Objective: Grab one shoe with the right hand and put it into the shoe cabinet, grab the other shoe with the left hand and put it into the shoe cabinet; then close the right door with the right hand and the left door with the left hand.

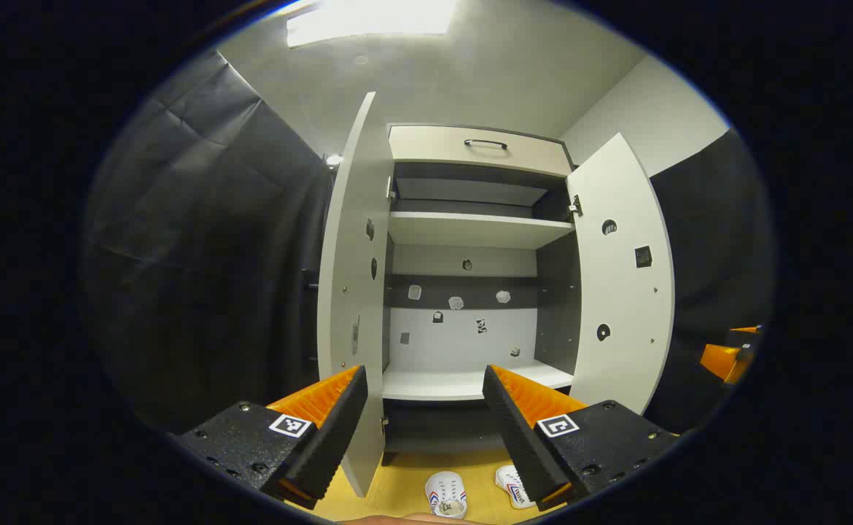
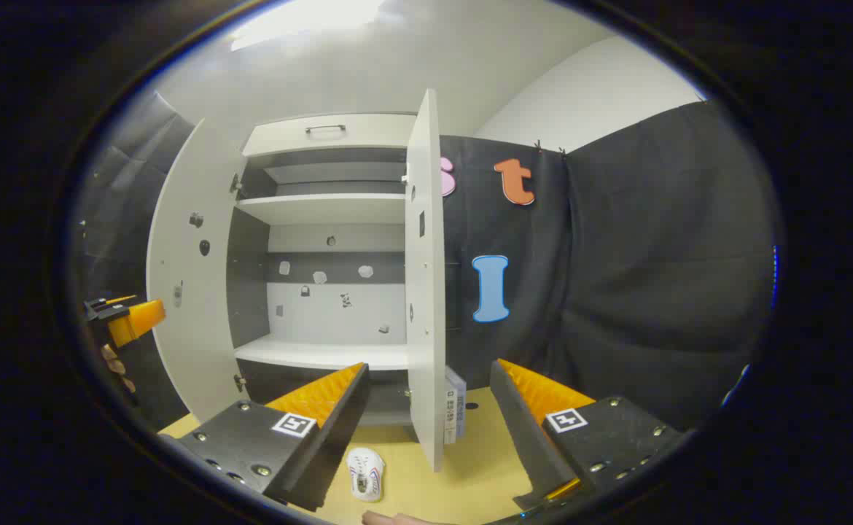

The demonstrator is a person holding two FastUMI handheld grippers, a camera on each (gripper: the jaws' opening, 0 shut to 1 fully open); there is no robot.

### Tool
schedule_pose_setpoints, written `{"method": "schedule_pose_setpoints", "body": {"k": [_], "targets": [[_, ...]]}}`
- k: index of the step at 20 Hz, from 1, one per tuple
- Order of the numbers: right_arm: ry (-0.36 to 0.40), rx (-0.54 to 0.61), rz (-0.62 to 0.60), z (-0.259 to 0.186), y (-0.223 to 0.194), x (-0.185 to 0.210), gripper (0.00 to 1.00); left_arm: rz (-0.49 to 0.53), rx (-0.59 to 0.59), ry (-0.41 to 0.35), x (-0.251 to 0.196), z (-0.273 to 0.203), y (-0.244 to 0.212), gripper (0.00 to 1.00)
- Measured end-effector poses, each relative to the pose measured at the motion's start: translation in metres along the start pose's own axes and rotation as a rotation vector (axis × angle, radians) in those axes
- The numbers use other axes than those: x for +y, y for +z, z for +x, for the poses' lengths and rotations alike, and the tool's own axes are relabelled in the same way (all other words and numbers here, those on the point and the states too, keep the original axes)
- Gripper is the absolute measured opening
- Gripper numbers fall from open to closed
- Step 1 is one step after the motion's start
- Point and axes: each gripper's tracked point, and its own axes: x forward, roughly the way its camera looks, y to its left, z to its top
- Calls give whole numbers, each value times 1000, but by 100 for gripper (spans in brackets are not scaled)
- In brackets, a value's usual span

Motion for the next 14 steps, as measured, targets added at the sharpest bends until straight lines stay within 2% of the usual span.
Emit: {"method": "schedule_pose_setpoints", "body": {"k": [2, 3, 4, 9, 10, 12, 13, 14], "targets": [[-3, 4, 4, 3, -1, -2, 99, -6, -5, 4, 2, 0, 0, 94], [0, 8, 7, 4, -2, -2, 99, -9, -7, 6, 3, -1, 0, 96], [-1, 8, 9, 4, -3, -4, 99, -14, -9, 5, 4, -2, 0, 94], [-3, 10, 13, 13, -6, -8, 99, -8, -10, -15, 3, -4, -3, 96], [0, 14, 13, 14, -9, -8, 95, -7, -15, -19, 3, -5, -2, 94], [5, 18, 14, 17, -12, -7, 99, -2, -21, -32, 4, -7, -1, 96], [10, 18, 12, 20, -14, -6, 95, -1, -18, -33, 7, -8, -3, 96], [18, 18, 9, 21, -16, -4, 99, -7, -21, -38, 8, -8, -3, 96]]}}
